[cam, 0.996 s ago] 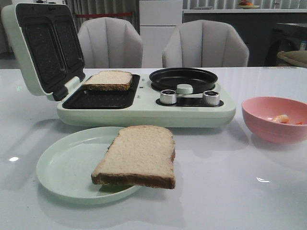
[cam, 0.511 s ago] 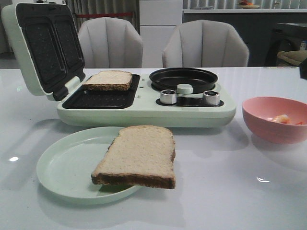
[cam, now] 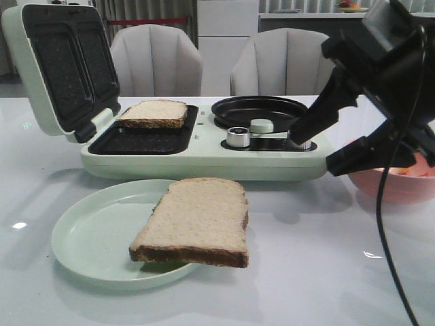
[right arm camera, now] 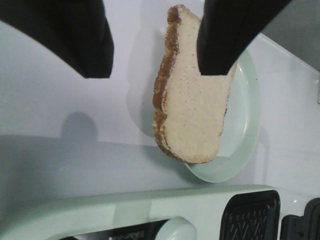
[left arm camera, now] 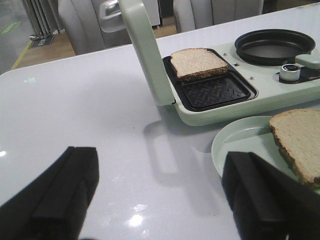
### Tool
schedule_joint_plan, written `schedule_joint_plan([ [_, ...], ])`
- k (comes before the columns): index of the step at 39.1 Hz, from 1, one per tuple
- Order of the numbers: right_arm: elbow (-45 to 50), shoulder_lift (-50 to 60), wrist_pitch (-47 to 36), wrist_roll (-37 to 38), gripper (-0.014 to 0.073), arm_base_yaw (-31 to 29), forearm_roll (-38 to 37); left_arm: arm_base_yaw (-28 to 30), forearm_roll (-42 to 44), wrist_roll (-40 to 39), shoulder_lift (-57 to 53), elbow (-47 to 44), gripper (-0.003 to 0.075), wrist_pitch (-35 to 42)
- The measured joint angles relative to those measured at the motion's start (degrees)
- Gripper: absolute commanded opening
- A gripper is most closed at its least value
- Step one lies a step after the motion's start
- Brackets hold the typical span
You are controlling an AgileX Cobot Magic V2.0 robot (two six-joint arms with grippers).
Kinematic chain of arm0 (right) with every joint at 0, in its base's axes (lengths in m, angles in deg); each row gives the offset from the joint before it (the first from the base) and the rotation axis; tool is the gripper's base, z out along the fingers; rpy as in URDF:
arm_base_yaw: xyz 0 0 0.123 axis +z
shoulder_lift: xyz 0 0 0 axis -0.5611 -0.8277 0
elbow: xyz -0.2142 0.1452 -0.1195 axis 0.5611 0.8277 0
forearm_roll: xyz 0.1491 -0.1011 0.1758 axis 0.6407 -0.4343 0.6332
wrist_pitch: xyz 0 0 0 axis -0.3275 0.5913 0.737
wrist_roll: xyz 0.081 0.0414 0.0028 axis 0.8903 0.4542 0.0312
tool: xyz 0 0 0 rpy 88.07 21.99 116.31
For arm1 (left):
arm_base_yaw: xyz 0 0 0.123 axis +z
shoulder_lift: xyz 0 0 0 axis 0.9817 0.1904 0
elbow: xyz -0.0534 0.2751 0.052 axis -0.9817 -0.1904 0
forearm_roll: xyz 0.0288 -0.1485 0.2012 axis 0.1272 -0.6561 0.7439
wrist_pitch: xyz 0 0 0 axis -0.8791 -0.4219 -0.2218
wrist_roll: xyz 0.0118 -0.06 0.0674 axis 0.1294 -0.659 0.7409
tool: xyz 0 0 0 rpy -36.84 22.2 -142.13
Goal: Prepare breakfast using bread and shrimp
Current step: 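Reach the right gripper to the remaining bread slice and grasp its edge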
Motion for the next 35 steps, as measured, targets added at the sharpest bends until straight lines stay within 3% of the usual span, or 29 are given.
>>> schedule_joint_plan([
  [6,-0.11,-5.79,2.83,-10.87,0.0474,0.0,9.43,0.0,0.0,0.0,0.0,0.0,0.0564,0.0],
  [15,-0.63,-12.91,6.76,-20.3,0.0474,0.35,18.03,0.0,0.0,0.0,0.0,0.0,0.0564,0.0],
  [35,-0.75,-19.57,8.0,-26.9,0.0474,4.55,24.34,0.0,0.0,0.0,0.0,0.0,0.0564,0.0],
])
